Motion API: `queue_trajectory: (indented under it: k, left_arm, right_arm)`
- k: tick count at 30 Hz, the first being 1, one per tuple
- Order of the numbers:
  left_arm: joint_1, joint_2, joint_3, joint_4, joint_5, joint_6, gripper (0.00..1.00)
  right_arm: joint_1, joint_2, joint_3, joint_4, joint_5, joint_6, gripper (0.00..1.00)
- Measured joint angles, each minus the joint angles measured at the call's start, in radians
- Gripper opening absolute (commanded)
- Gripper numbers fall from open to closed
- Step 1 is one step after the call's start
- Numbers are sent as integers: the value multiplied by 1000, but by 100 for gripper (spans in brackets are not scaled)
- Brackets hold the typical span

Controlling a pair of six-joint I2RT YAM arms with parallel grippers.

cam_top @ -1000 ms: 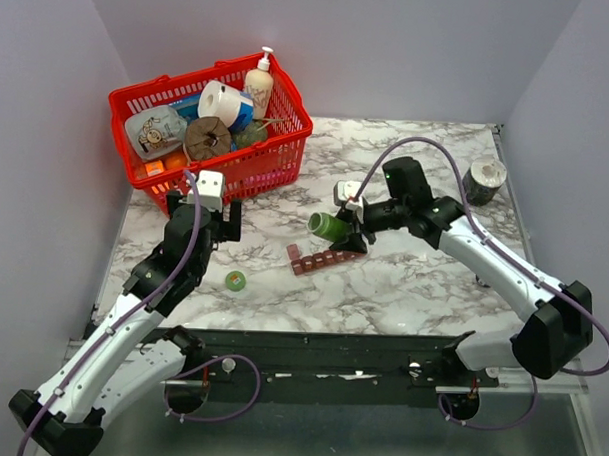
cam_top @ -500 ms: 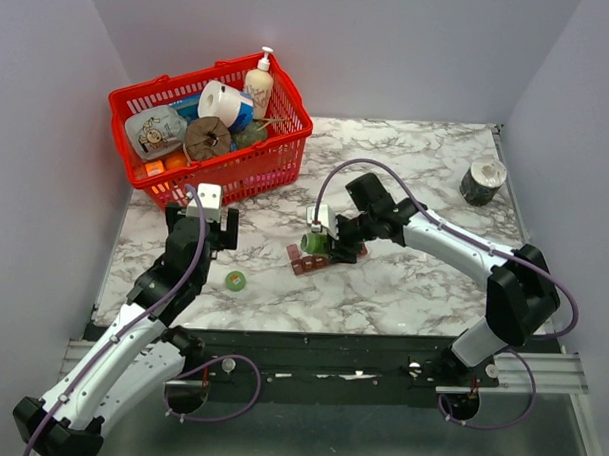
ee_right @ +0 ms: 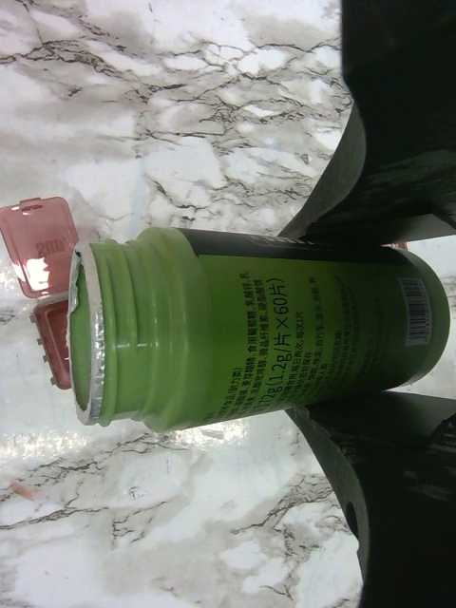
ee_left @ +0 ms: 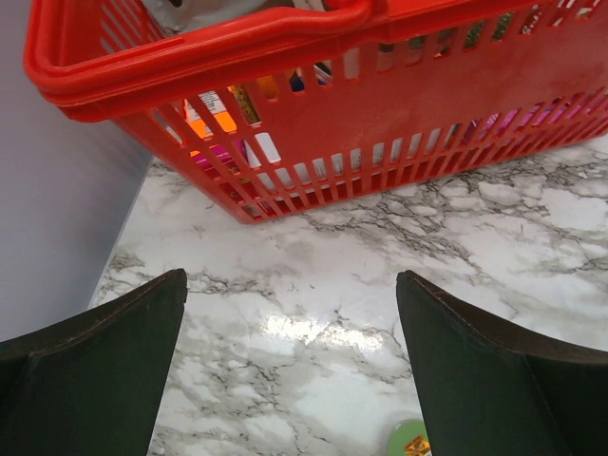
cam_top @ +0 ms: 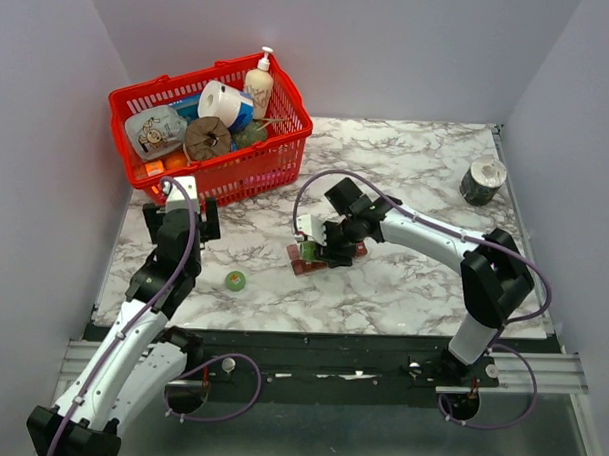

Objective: Sort the pills into containers

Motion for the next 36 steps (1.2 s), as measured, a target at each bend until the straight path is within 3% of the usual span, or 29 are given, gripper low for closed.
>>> queue_trajectory:
  k: [36]
  left_arm:
    - [74, -68, 0, 0, 60, -33, 99]
  right_arm:
    - [122, 167, 160, -182, 296, -62, 0]
